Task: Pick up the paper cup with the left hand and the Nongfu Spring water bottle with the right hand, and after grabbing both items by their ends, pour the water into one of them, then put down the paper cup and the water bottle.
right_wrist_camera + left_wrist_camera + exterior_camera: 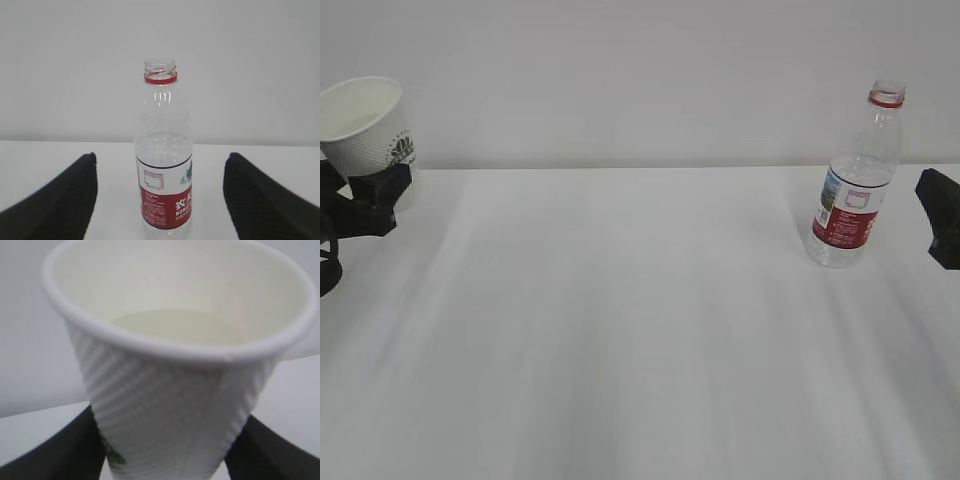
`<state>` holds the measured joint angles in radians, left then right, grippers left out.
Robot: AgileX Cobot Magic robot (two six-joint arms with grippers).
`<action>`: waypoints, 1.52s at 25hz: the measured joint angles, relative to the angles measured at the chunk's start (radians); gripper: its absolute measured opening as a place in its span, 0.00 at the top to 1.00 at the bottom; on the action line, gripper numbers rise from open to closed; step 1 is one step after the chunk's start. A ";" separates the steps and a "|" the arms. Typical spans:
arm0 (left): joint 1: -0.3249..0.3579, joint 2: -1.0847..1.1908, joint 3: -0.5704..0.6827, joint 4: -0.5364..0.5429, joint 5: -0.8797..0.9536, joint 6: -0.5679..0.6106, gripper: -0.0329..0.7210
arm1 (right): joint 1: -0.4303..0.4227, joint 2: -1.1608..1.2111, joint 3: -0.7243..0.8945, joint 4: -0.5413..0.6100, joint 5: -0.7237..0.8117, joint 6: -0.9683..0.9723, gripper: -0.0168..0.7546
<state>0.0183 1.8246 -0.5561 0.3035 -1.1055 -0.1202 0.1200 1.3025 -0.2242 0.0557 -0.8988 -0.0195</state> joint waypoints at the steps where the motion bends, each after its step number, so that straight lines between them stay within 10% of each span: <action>1: 0.010 0.000 0.000 -0.002 0.000 0.000 0.31 | 0.000 0.000 0.000 0.000 0.000 0.000 0.21; 38: 0.059 0.223 -0.079 -0.046 0.001 -0.060 0.31 | 0.000 0.000 0.000 -0.002 0.013 0.000 0.21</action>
<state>0.0776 2.0479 -0.6356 0.2573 -1.1044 -0.1805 0.1200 1.3025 -0.2242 0.0535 -0.8862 -0.0195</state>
